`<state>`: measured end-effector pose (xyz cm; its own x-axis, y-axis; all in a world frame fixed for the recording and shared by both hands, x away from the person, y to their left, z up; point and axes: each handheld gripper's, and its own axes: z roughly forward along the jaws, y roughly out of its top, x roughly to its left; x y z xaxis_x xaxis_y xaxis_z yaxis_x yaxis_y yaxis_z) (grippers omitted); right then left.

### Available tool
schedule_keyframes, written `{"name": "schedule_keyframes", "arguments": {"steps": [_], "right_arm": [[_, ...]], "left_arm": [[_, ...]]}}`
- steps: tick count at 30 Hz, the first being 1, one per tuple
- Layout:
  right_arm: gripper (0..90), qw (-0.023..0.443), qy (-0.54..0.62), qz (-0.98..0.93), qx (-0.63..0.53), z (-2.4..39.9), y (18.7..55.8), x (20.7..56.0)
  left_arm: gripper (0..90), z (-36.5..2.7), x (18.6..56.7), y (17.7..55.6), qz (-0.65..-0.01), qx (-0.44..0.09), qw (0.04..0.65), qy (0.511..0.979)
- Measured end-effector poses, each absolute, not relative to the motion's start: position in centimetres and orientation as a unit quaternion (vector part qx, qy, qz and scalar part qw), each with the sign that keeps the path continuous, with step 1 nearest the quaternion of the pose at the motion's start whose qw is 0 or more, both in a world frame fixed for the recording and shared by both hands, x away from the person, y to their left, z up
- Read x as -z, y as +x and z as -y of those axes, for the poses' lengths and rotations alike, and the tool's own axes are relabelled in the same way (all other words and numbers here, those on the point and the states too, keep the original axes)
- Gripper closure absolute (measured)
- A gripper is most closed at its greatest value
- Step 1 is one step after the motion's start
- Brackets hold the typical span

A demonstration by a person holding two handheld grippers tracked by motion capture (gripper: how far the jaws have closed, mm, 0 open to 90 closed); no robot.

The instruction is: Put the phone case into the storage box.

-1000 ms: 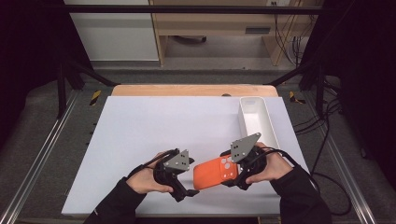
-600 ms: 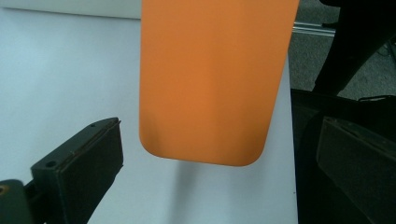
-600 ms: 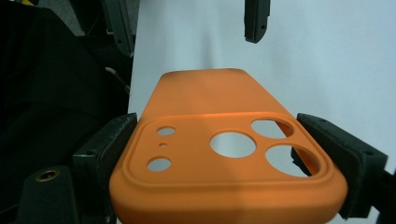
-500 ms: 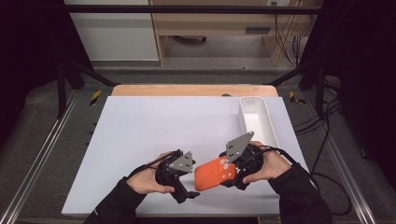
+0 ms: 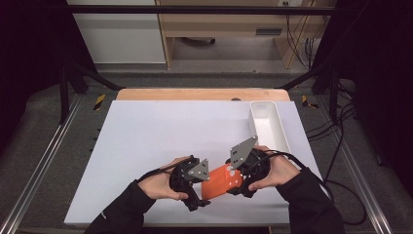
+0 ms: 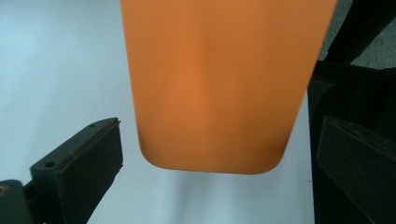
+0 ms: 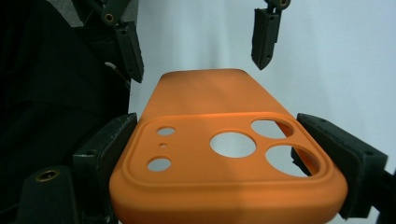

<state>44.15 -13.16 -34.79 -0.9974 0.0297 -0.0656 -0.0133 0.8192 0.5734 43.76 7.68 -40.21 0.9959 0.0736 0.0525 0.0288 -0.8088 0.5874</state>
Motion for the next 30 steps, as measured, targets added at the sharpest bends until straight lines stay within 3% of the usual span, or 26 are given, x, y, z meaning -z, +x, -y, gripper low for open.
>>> {"name": "schedule_keyframes", "arguments": {"steps": [30], "right_arm": [[16.0,0.028,0.007,-0.954,-0.300,12.2,44.2,35.7]], "left_arm": [[0.8,-3.7,39.5,43.8,0.002,-0.030,0.244,0.969]]}}
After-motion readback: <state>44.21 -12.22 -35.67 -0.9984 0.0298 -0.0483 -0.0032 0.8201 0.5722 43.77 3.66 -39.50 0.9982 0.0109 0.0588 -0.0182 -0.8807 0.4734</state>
